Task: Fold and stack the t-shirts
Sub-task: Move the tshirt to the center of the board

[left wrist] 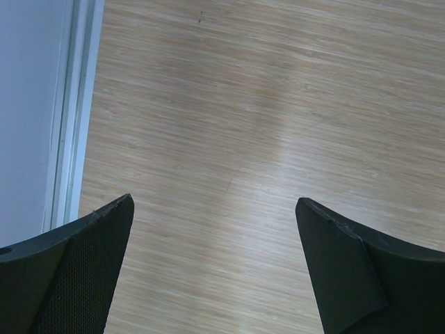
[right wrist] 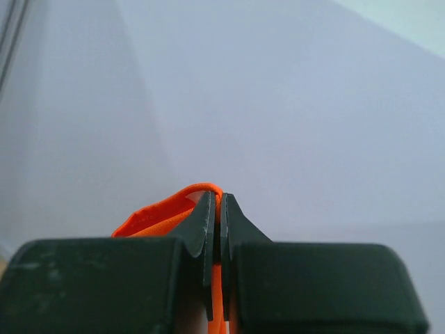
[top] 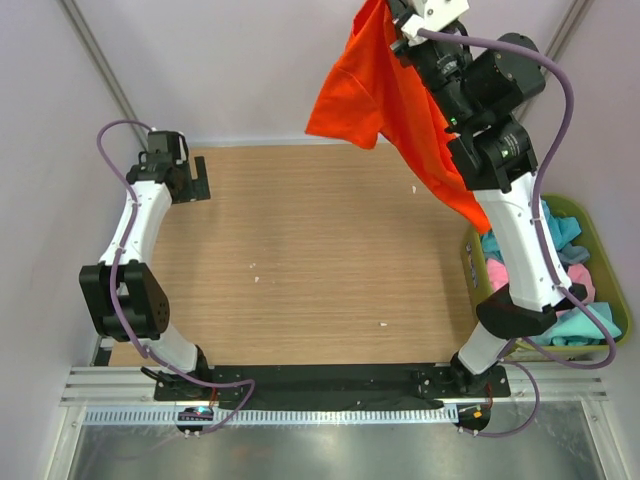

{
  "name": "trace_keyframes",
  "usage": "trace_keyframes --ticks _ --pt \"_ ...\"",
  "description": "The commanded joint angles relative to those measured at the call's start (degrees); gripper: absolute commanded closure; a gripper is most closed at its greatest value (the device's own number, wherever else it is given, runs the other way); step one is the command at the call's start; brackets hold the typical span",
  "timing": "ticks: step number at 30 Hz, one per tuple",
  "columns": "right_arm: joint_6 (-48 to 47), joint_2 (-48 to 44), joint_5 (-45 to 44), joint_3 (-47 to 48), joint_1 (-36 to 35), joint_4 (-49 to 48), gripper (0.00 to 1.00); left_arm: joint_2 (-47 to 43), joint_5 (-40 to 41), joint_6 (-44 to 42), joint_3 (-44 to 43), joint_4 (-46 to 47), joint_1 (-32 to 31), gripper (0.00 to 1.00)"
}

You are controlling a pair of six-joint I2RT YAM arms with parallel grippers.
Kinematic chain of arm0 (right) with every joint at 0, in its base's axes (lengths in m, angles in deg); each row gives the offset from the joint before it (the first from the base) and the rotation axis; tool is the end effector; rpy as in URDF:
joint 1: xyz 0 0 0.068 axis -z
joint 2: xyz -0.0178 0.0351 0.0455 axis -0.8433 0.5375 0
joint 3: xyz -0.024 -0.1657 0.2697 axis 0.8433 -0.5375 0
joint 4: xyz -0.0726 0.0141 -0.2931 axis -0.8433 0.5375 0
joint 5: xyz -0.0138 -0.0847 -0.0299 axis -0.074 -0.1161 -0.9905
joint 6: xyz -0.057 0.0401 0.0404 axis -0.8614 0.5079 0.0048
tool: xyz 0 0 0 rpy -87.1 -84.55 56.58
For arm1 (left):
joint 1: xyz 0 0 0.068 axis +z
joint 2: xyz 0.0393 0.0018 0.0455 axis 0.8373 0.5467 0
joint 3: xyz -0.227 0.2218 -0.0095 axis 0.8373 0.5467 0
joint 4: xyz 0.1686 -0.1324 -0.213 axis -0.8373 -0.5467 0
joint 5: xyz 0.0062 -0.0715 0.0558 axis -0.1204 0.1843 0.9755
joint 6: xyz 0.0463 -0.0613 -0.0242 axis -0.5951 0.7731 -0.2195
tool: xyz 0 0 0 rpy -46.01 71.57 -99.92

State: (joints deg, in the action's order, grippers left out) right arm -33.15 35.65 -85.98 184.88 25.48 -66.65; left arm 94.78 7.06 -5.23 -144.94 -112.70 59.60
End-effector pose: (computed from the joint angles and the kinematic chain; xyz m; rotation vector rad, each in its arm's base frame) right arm 0.2983 0.1893 0.7269 -0.6289 0.8819 -0.0376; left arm 0.4206 0.0339 0.3338 -0.3000 2.4092 0.2070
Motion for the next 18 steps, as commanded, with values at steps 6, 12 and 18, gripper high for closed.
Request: trace_keyframes --ticks 6,12,18 --pt "-2.79 -0.34 -0.97 4.49 -8.49 -16.85 0.99 -2.57 2.92 -0.68 -0.04 1.68 0.07 0.0" --pt "-3.67 -0.24 -4.1 1.29 -10.18 -17.64 0.99 -1.96 3.63 -0.94 -0.31 1.5 0.16 0.0" --pt "3.52 -11.05 -10.19 -34.43 -4.57 -17.3 0.99 -2.48 3.11 -0.94 0.48 1.33 0.16 0.0"
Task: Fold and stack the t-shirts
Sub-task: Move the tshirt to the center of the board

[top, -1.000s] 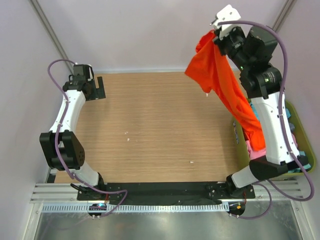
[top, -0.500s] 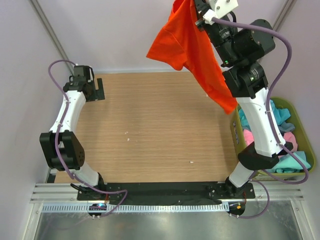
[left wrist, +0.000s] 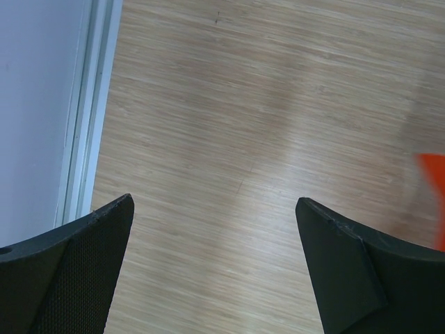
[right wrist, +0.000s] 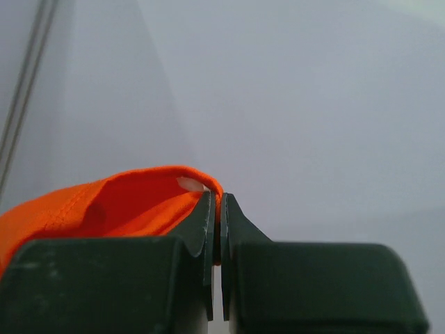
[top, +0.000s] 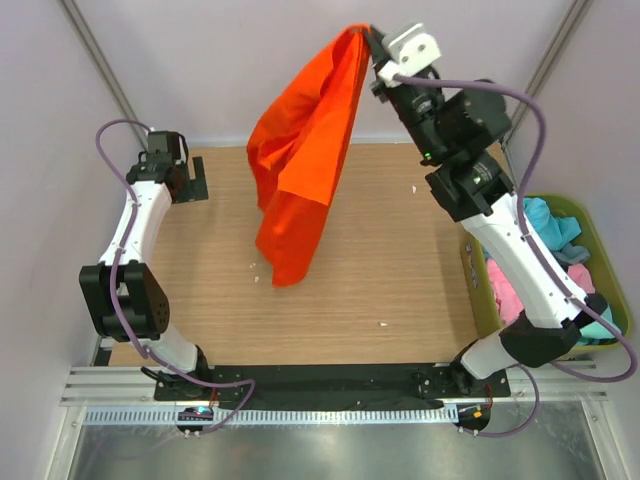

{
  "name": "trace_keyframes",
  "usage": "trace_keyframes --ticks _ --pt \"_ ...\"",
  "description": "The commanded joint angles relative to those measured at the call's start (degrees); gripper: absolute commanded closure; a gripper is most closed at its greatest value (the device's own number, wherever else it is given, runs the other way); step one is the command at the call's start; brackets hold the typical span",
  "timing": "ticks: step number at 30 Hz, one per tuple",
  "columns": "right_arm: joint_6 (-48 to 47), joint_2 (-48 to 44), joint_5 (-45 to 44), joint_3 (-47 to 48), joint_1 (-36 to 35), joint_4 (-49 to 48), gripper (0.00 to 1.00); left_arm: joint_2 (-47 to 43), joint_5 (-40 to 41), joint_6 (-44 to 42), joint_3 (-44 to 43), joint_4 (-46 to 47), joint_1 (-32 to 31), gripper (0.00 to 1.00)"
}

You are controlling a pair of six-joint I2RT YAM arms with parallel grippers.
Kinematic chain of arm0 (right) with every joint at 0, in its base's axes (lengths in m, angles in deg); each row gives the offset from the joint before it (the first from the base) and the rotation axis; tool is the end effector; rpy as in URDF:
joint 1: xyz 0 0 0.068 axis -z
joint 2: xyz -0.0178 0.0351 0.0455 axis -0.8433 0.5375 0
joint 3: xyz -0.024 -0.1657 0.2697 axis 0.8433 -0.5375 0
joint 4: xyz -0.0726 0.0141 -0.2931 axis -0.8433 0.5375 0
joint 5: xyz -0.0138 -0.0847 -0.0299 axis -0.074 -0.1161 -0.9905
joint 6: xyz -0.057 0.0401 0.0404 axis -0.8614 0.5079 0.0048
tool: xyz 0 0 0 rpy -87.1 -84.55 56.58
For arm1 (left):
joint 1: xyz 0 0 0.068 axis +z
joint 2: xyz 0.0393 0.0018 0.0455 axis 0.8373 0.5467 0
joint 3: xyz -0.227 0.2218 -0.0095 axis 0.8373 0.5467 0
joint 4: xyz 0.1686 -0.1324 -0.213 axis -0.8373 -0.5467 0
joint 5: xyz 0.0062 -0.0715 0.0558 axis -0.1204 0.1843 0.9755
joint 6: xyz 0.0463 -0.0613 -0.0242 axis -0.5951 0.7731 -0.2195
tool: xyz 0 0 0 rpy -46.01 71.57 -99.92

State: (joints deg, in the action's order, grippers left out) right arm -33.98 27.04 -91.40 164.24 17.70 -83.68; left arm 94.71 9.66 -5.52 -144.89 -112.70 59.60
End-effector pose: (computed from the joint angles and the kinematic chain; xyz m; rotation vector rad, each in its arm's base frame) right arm 0.2686 0.2183 0.6978 -0.5715 0.8165 0.0239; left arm 0.4197 0.0369 0.3345 -0.3135 2.4021 0.2643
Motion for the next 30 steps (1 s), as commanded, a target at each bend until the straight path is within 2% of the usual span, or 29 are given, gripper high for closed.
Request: trace_keyframes --ticks 1,2,3,4,5,9,13,15,17,18,21,23,26,30 --pt "5.5 -4.1 -5.47 -17.54 4.97 1.3 0.99 -2.51 0.07 -0.66 0.7 1.24 0.16 0.0" --pt "8.64 -4.9 -6.09 -20.89 5.86 6.19 0.99 -2.59 -0.2 -0.74 0.79 1.41 0.07 0.0" --pt "10.5 -5.26 -6.88 -26.75 6.91 8.76 0.87 -2.6 -0.55 -0.92 0.97 1.07 0.16 0.0" --pt "11.91 -5.26 -6.8 -28.81 7.96 12.35 0.7 -2.68 -0.9 -1.01 1.49 0.89 -0.02 0.0" --pt "12.19 -4.56 -7.41 -30.4 9.54 19.7 0.4 -2.86 -1.86 -1.18 1.67 0.54 -0.02 0.01" --pt "15.78 -3.94 -14.87 -38.22 13.33 23.99 0.22 -4.7 -6.68 -3.64 3.25 -0.95 0.07 0.0" --pt "14.57 -4.64 -15.42 -36.66 13.77 22.15 0.14 -6.11 -15.74 -6.01 5.18 -3.59 -0.02 0.0" --pt "14.39 -4.47 -10.34 -33.77 13.69 22.05 0.14 -6.11 -18.91 -6.37 6.5 -4.73 -0.02 0.0" --pt "13.77 -2.46 -2.88 -30.6 13.77 27.64 0.17 -4.97 -18.05 -6.11 7.03 -5.7 0.07 0.0" --pt "13.16 -1.75 5.51 -28.33 13.34 29.77 0.17 -4.45 -17.26 -6.1 7.21 -6.23 0.07 0.0" --pt "10.35 1.68 13.56 -27.42 11.23 34.62 0.17 -1.28 -14.79 -5.32 5.72 -9.39 0.16 0.01" --pt "5.28 3.52 15.35 -28.3 8.51 35.94 0.2 -0.75 -15.4 -4.53 5.36 -11.23 0.25 0.02" --pt "1.3 5.8 15.0 -29.27 5.61 33.06 0.23 -2.23 -16.11 -4.61 6.85 -11.24 0.16 0.04" --pt "1.03 10.72 15.97 -29.1 4.64 28.22 0.24 -2.6 -10.67 -5.31 9.49 -10.8 0.24 0.04"
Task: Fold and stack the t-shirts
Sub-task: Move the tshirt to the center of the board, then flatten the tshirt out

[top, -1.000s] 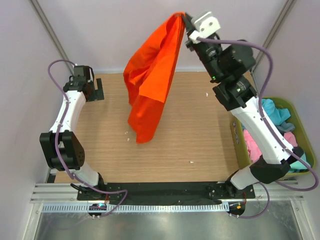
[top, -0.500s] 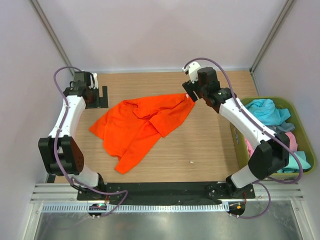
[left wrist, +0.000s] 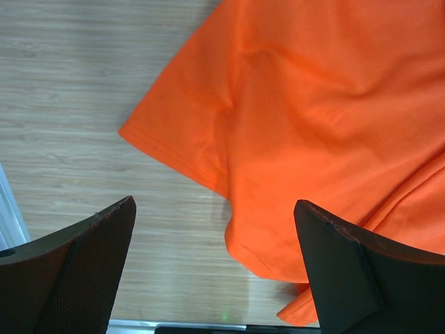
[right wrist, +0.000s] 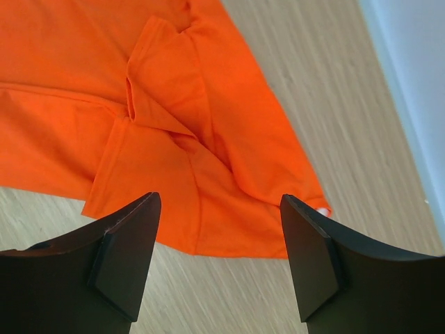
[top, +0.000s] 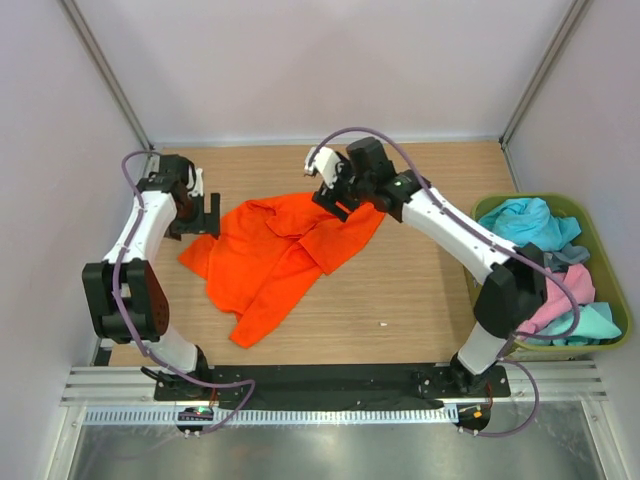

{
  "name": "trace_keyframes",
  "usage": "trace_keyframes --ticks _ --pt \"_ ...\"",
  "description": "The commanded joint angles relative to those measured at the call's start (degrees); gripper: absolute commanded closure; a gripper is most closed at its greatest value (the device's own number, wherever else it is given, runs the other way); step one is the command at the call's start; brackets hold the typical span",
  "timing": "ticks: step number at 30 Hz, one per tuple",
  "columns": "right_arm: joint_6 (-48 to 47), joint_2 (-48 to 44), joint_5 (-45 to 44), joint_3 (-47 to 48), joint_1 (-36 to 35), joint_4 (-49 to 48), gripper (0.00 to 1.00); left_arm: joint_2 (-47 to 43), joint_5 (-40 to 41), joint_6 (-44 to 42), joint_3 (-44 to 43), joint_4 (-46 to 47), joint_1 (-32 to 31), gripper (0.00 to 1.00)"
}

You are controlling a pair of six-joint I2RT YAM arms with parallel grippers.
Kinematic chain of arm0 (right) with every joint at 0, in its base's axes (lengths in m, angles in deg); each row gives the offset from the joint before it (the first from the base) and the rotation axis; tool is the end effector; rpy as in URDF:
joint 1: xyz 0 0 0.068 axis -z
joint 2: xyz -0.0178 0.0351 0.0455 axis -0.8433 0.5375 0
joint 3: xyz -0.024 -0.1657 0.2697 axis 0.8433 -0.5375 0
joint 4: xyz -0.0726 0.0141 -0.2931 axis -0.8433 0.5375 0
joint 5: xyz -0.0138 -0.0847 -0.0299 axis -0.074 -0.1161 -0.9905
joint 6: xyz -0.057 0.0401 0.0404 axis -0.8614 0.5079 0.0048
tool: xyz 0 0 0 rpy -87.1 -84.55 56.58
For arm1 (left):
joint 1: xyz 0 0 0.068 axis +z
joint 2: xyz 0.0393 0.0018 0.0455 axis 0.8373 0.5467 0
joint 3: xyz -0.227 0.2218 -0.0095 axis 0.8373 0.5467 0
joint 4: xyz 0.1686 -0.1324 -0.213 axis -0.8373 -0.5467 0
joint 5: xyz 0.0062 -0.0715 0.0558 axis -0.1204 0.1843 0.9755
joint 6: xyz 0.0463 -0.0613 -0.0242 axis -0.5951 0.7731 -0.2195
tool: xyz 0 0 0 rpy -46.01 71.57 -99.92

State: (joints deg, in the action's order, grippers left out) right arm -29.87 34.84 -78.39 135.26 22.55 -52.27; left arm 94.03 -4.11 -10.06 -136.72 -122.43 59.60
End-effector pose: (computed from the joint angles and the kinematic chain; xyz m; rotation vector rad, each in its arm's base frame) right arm 0.3693 0.2721 0.3661 -1.2874 1.7635 0.2090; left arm 0.3816 0.0185 0.2721 -0.1251 2.7376 0.0070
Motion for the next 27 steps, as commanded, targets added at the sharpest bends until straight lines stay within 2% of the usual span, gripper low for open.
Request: trace_keyframes --ticks 1,5,11,19,23,27 --pt "-3.26 3.89 3.22 -0.11 -0.3 -5.37 0.25 -1.92 3.89 -0.85 1.75 -0.99 0.25 0.04" --pt "-3.96 7.76 4.19 -0.38 -1.27 -10.84 0.27 -2.53 5.92 -1.73 3.95 -0.29 0.33 0.01" --pt "-2.47 13.12 9.36 5.41 -3.29 -9.53 0.34 -1.92 8.29 -2.17 4.31 -0.02 0.33 0.01" --pt "-5.81 16.72 15.17 6.65 -7.51 -7.52 0.37 -0.42 10.49 -2.17 3.52 0.42 0.6 0.0" --pt "-5.98 20.06 15.18 9.55 -7.51 -3.47 0.39 -0.51 11.89 -4.02 3.69 0.68 0.6 0.0" --pt "-7.56 21.3 11.76 8.33 -7.51 -4.69 0.42 -0.86 11.99 -4.02 3.87 0.59 0.68 0.01"
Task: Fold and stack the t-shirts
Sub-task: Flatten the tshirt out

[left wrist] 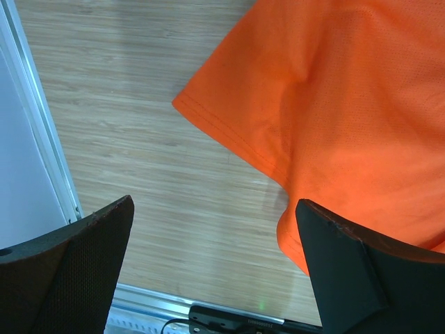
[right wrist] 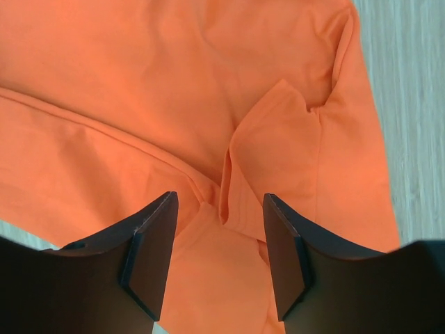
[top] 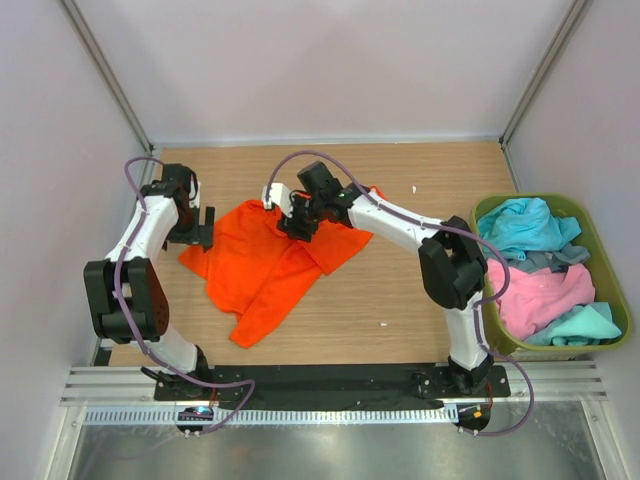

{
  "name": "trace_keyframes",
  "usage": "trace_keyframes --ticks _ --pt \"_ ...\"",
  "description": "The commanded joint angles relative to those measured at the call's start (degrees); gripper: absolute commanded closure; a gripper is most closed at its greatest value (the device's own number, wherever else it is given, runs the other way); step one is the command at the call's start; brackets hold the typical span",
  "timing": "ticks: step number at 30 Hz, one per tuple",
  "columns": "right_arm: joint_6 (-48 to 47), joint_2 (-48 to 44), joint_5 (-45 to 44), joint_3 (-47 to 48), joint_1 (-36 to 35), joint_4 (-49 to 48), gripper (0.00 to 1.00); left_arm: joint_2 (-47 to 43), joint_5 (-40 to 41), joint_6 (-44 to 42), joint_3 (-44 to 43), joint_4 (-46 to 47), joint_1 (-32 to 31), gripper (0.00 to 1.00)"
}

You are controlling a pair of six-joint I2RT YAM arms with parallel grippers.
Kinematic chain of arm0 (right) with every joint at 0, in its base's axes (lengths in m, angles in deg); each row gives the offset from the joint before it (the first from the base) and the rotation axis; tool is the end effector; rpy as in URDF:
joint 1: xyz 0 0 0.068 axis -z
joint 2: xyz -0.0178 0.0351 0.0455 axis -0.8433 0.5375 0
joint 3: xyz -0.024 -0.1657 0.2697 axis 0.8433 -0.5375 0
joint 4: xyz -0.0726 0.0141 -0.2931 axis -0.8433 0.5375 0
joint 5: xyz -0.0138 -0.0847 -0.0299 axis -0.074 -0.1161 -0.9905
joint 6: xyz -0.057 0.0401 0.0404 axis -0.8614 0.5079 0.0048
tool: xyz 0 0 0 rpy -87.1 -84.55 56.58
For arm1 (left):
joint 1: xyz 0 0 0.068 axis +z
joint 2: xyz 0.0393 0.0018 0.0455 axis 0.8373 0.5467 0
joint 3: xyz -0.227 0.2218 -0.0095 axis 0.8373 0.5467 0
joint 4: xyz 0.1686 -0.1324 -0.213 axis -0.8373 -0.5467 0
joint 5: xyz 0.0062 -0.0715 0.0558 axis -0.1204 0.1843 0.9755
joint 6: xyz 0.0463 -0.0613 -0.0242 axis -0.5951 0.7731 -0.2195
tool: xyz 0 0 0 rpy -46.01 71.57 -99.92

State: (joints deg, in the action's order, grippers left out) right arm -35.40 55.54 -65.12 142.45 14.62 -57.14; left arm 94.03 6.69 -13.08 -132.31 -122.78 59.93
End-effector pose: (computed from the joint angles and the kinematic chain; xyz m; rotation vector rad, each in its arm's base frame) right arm 0.3824 0.3919 0.2533 -1.6460 1.6293 0.5093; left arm 0.3669 0.0330 0.2466 -0.1049 2.8148 0.2863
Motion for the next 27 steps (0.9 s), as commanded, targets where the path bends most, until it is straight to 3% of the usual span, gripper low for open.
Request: trace_keyframes --ticks 1,27 --pt "-2.3 0.95 -2.73 1.05 0.33 0.27 0.42 -0.95 1.1 -1.0 -0.46 1.03 0.36 0.01" --pt "0.16 6.57 -7.58 2.71 1.12 -4.13 0.48 -0.6 0.22 0.14 -0.28 1.12 0.36 0.0"
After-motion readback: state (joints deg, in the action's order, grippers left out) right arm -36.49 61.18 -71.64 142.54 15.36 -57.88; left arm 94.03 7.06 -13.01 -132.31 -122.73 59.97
